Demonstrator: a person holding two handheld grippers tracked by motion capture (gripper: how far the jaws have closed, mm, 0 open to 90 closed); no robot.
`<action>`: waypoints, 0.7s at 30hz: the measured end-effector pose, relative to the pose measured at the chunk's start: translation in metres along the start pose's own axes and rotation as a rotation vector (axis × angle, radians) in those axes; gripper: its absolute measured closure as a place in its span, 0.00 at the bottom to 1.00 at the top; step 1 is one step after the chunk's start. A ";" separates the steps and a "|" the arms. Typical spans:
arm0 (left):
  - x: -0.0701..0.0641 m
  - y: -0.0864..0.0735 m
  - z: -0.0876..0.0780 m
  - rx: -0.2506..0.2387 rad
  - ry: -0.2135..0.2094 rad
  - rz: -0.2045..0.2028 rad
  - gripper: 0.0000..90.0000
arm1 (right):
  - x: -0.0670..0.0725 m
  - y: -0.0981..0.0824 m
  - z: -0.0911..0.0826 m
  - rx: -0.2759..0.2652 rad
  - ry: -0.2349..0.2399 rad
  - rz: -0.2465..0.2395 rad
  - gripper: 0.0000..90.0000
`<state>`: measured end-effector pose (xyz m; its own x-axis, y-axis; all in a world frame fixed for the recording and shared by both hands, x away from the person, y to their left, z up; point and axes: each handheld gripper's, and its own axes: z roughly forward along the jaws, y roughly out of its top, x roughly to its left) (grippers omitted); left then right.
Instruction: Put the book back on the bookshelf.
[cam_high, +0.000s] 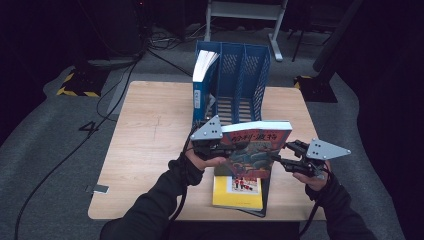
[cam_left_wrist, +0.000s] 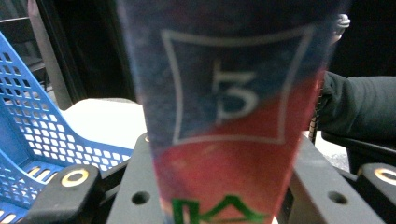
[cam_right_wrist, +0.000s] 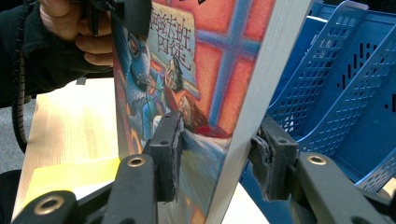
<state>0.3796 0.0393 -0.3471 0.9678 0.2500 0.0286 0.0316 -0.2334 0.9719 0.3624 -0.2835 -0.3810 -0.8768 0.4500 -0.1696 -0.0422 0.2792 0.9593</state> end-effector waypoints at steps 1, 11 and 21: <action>-0.002 0.000 0.000 0.000 0.006 0.005 0.80 | 0.000 0.000 0.000 0.000 0.000 -0.002 0.63; -0.006 0.001 -0.001 0.007 0.023 0.024 0.82 | -0.007 -0.012 -0.011 0.087 -0.020 0.013 0.45; -0.005 0.000 0.000 0.000 0.032 0.020 0.82 | -0.023 -0.055 -0.033 0.217 -0.125 0.088 0.39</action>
<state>0.3746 0.0380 -0.3473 0.9597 0.2755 0.0552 0.0126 -0.2385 0.9711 0.3687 -0.3371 -0.4225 -0.8056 0.5786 -0.1272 0.1476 0.4039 0.9028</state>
